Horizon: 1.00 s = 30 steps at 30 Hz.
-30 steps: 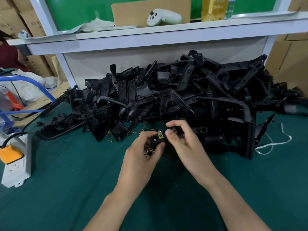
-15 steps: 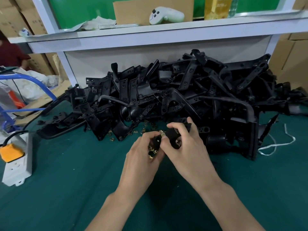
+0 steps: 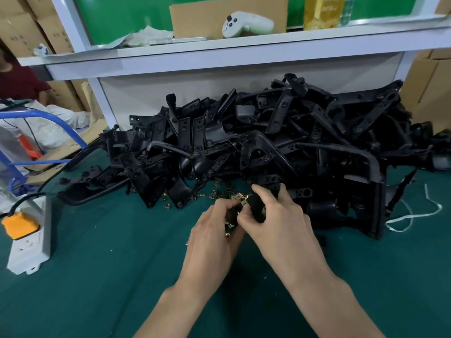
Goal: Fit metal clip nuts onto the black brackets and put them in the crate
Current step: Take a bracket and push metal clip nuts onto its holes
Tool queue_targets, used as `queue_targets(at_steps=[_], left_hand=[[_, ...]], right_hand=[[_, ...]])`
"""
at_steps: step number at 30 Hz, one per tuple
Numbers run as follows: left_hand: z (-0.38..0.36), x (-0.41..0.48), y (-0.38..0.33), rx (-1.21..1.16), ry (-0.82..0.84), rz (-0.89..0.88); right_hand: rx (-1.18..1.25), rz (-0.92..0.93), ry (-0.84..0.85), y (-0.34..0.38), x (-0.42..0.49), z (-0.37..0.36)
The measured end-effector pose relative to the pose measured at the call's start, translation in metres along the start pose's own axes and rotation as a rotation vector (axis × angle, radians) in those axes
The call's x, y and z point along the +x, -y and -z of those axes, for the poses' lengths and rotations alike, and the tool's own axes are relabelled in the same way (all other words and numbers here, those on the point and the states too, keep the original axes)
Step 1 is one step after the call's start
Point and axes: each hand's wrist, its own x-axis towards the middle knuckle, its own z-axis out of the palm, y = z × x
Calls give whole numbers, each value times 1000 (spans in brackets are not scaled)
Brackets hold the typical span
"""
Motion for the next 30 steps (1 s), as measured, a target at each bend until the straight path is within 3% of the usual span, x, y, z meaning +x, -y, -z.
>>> queue_targets(at_steps=[12, 17, 23, 26, 30], left_hand=[[-1, 1, 4, -44, 2, -16], [-2, 7, 8, -74, -67, 65], [-1, 9, 15, -150, -48, 126], [-1, 9, 12, -187, -45, 117], [0, 8, 10, -222, -16, 101]], right_hand=[[62, 42, -8, -5, 4, -6], [377, 84, -61, -22, 8, -5], [709, 15, 182, -38, 19, -9], [742, 38, 223, -39, 19, -12], [746, 50, 155, -41, 20, -15]])
